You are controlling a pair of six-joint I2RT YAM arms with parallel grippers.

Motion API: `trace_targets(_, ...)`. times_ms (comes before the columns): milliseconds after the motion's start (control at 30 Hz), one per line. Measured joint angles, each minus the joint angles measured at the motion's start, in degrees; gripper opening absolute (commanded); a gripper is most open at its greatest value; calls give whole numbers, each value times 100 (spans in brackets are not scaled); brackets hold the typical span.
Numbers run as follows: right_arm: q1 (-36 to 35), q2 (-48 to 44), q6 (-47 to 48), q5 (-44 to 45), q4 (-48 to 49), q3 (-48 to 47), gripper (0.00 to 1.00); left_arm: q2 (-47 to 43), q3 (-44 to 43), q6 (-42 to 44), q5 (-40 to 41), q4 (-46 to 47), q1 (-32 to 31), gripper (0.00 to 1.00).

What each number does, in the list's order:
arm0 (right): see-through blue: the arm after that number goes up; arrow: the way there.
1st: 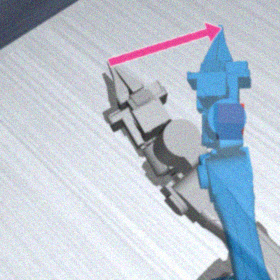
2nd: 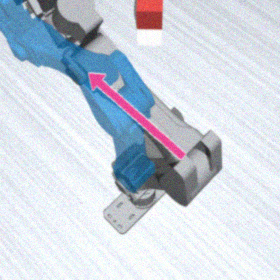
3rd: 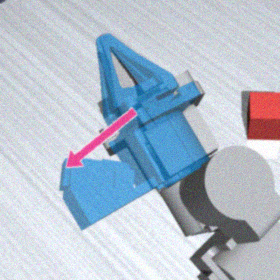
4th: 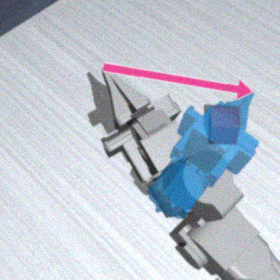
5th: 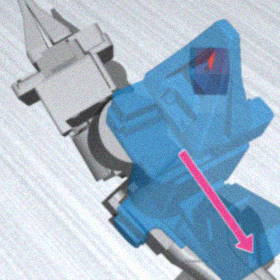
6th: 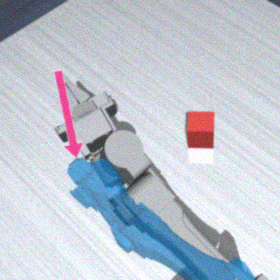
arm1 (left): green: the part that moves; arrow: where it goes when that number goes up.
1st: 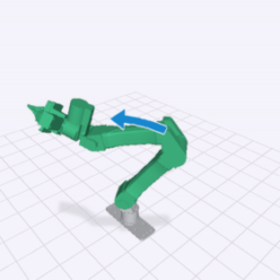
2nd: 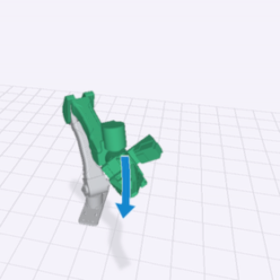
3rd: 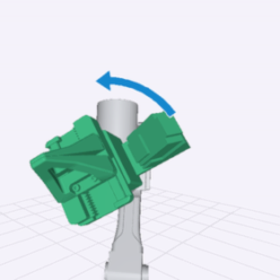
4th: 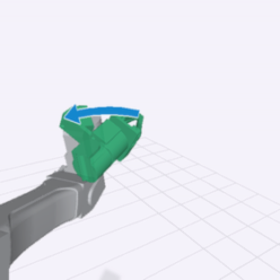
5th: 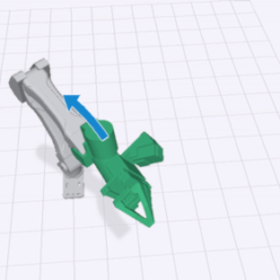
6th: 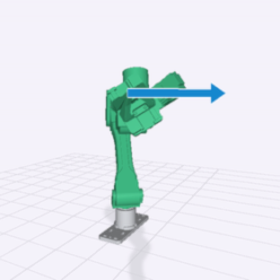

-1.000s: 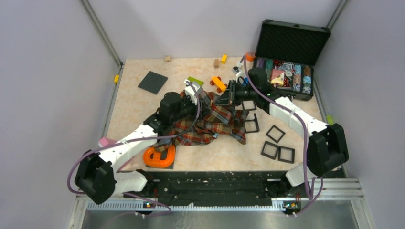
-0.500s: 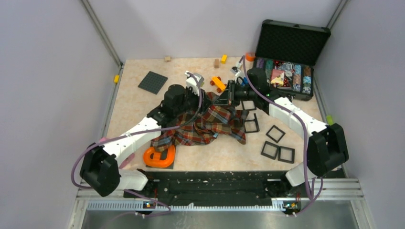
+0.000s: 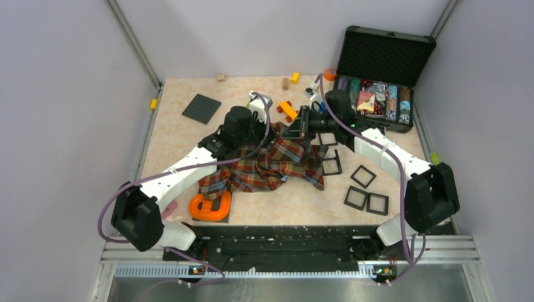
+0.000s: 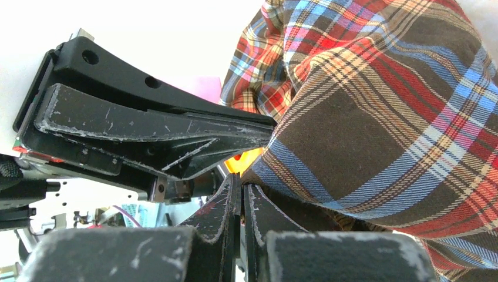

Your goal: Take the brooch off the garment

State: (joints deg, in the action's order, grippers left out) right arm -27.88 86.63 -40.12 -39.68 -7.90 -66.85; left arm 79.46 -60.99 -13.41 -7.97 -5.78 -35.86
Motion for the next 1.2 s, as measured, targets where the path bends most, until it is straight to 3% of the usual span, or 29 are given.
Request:
trace_targets(333, -50, -111, 168, 361, -66, 321, 0, -179, 326, 22, 227, 155, -33, 0)
trace_targets(700, -455, -162, 212, 623, 177, 933, 0, -1060, 2186, -144, 315, 1947, -85, 0)
trace_targets(1067, -785, -162, 92, 758, 450, 1027, 0, -1060, 2527, -216, 490, 3156, -87, 0)
trace_targets(1200, -787, -162, 107, 868, 417, 1023, 24, -1071, 2621, -219, 487, 3368, -87, 0)
